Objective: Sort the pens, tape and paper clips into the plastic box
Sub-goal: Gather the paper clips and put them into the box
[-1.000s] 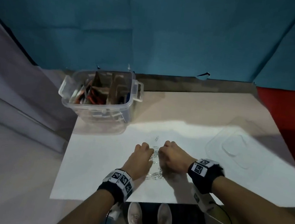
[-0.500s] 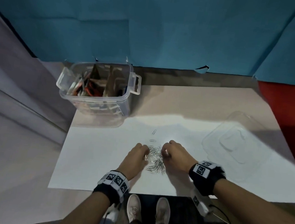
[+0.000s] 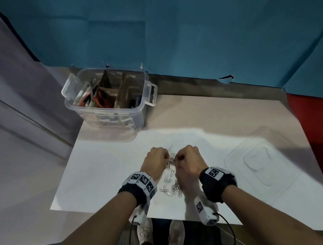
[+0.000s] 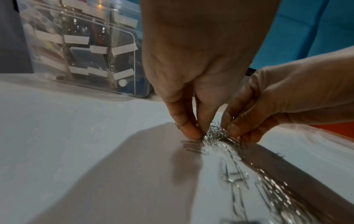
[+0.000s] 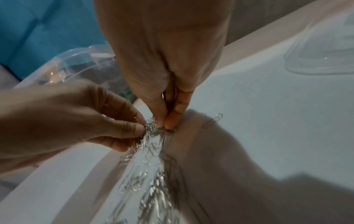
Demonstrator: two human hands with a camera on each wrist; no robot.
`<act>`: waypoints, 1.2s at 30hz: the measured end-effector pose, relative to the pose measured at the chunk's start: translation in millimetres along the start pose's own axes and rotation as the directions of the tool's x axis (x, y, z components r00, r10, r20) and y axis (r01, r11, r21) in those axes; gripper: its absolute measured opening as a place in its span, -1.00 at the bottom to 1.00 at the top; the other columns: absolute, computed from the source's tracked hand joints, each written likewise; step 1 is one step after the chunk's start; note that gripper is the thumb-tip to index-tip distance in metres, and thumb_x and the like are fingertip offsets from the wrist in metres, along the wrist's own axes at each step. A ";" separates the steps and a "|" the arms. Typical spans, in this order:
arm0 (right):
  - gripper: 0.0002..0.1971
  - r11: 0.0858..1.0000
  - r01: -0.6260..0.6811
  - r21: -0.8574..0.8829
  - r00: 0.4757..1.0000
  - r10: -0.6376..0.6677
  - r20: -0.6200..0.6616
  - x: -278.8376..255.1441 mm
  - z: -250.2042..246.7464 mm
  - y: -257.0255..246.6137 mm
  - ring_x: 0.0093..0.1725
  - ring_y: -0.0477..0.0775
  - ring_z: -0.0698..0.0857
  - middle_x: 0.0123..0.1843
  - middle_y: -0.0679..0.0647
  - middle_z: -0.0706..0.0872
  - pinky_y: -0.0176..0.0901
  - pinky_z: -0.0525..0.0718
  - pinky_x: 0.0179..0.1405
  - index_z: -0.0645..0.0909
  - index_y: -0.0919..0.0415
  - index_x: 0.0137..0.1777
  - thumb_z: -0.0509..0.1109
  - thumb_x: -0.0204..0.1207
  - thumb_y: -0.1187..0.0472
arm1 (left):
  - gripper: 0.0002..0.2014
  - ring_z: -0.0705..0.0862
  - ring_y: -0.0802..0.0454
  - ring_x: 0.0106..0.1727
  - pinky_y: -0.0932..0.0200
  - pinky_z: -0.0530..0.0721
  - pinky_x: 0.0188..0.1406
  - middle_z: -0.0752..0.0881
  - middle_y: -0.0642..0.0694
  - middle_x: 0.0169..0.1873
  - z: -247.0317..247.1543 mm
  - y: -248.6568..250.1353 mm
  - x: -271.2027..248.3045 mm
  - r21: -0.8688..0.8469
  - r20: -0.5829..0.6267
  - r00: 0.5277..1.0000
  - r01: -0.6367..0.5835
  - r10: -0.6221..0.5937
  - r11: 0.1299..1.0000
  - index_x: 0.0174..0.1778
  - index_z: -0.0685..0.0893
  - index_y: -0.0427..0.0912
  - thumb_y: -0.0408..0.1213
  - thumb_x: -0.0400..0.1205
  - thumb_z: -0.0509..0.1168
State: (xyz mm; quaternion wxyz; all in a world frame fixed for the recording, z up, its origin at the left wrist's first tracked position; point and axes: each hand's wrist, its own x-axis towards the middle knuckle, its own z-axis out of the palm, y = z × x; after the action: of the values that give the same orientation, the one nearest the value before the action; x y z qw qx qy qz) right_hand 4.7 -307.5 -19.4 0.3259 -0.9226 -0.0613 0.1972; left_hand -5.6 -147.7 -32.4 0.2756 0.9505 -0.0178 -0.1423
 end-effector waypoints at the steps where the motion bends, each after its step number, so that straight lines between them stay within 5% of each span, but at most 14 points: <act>1: -0.83 1.000 -0.012 0.028 1.000 0.012 -0.007 3.4 -3.7 -1.3 -0.24 0.11 0.72 -0.42 0.04 0.77 0.02 0.75 -0.23 0.79 0.19 -0.40 0.41 0.28 0.40 | -0.85 0.74 -0.11 -0.14 -0.04 0.73 -0.08 0.79 -0.10 -0.28 -4.6 -1.2 3.4 -0.020 0.005 1.000 -0.001 0.002 1.000 -0.23 0.80 -0.13 -0.44 0.49 0.36; 5: -0.82 0.991 -0.045 0.123 0.996 0.054 -0.068 12.3 -26.5 -12.9 -0.27 -0.03 0.77 -0.36 0.03 0.82 -0.19 0.72 -0.25 0.83 0.18 -0.34 0.47 0.32 0.45 | -0.86 0.74 -0.02 -0.15 0.08 0.71 -0.09 0.81 -0.09 -0.31 -31.4 -1.8 10.4 -0.112 -0.004 1.000 -0.022 0.022 0.993 -0.26 0.84 -0.16 -0.45 0.48 0.40; 11: -0.90 0.915 0.022 0.402 0.985 0.049 -0.165 37.7 -83.8 -69.8 -0.36 0.14 0.79 -0.31 0.23 0.83 0.05 0.86 -0.16 0.82 0.37 -0.26 0.53 0.41 0.51 | -0.86 0.71 0.06 -0.40 0.05 0.71 -0.31 0.75 -0.01 -0.50 -122.2 16.0 8.4 -0.219 -0.153 0.975 -0.190 0.159 0.957 -0.37 0.80 -0.21 -0.46 0.49 0.42; 14: -0.99 0.880 0.105 0.463 0.982 -0.017 -0.190 60.1 -107.8 -116.1 -0.22 0.26 0.82 -0.20 0.30 0.84 0.07 0.85 -0.10 0.81 0.42 -0.20 0.57 0.43 0.45 | -0.91 0.75 0.25 -0.32 0.38 0.69 -0.30 0.82 0.07 -0.35 -181.4 22.0 13.6 -0.237 -0.281 0.946 -0.234 0.164 0.943 -0.20 0.87 -0.16 -0.42 0.54 0.48; 18: -0.95 0.862 0.177 0.475 0.970 -0.070 -0.235 98.4 -118.8 -182.3 -0.34 0.08 0.80 -0.26 0.29 0.84 -0.10 0.82 -0.22 0.81 0.41 -0.14 0.58 0.41 0.44 | -0.94 0.74 0.34 -0.28 0.59 0.56 -0.30 0.81 0.11 -0.29 -245.9 2.8 45.3 -0.220 -0.414 0.907 -0.185 0.080 0.958 -0.10 0.89 -0.16 -0.34 0.54 0.53; 21: -0.92 0.853 0.186 0.488 0.967 -0.071 -0.243 134.0 -109.3 -223.5 -0.52 -0.14 0.71 -0.36 0.14 0.78 -0.30 0.71 -0.44 0.79 0.47 -0.09 0.53 0.42 0.49 | -0.89 0.82 0.08 -0.17 0.38 0.58 -0.21 0.87 -0.04 -0.26 -273.0 -29.1 80.4 -0.163 -0.441 0.898 -0.069 -0.010 0.984 -0.15 0.90 -0.17 -0.37 0.44 0.51; 23: -0.91 0.833 0.197 0.518 0.962 -0.060 -0.268 157.7 -95.8 -245.7 -0.50 -0.03 0.70 -0.32 0.23 0.77 -0.18 0.77 -0.39 0.77 0.52 -0.09 0.49 0.42 0.55 | -0.82 0.83 -0.06 -0.17 0.31 0.57 -0.25 0.86 -0.15 -0.26 -280.2 -50.9 103.3 -0.087 -0.400 0.916 0.004 -0.038 0.996 -0.20 0.88 -0.20 -0.25 0.38 0.42; 27: -0.87 0.925 0.212 0.314 0.944 -0.110 -0.312 196.6 -72.5 -270.7 -0.06 0.15 0.79 -0.02 0.27 0.85 -0.08 0.74 0.00 0.82 0.39 -0.03 0.49 0.46 0.43 | -0.76 0.85 -0.18 -0.07 -0.02 0.82 -0.05 0.86 -0.24 -0.17 -287.9 -70.5 131.5 -0.061 -0.408 0.898 0.151 -0.163 0.987 -0.07 0.87 -0.11 -0.17 0.40 0.42; 31: -0.81 0.971 0.154 0.184 0.977 -0.122 -0.178 204.6 -70.3 -257.2 0.11 0.18 0.79 -0.03 0.15 0.84 -0.23 0.57 -0.12 0.82 0.19 -0.08 0.43 0.46 0.43 | -0.76 0.84 -0.22 -0.09 -0.04 0.83 -0.07 0.86 -0.25 -0.20 -287.3 -73.8 129.5 0.002 -0.406 0.902 0.160 -0.146 0.987 -0.09 0.85 -0.11 -0.15 0.45 0.34; 36: -0.82 0.897 0.183 0.402 0.983 -0.153 -0.105 157.2 -106.7 -215.9 -0.15 0.26 0.81 -0.09 0.46 0.81 0.04 0.83 -0.09 0.77 0.48 -0.03 0.40 0.42 0.58 | -0.82 0.84 -0.05 -0.28 0.04 0.83 -0.24 0.84 -0.15 -0.29 -273.9 -29.1 77.7 -0.029 -0.303 0.953 -0.014 0.005 0.999 -0.10 0.83 -0.22 -0.46 0.54 0.32</act>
State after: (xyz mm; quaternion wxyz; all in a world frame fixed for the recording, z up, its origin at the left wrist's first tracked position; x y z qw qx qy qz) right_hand 194.9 -162.7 140.5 0.5296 -0.8315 -0.0865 0.1440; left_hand 144.3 10.2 153.2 0.2902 0.9567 0.0223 0.0059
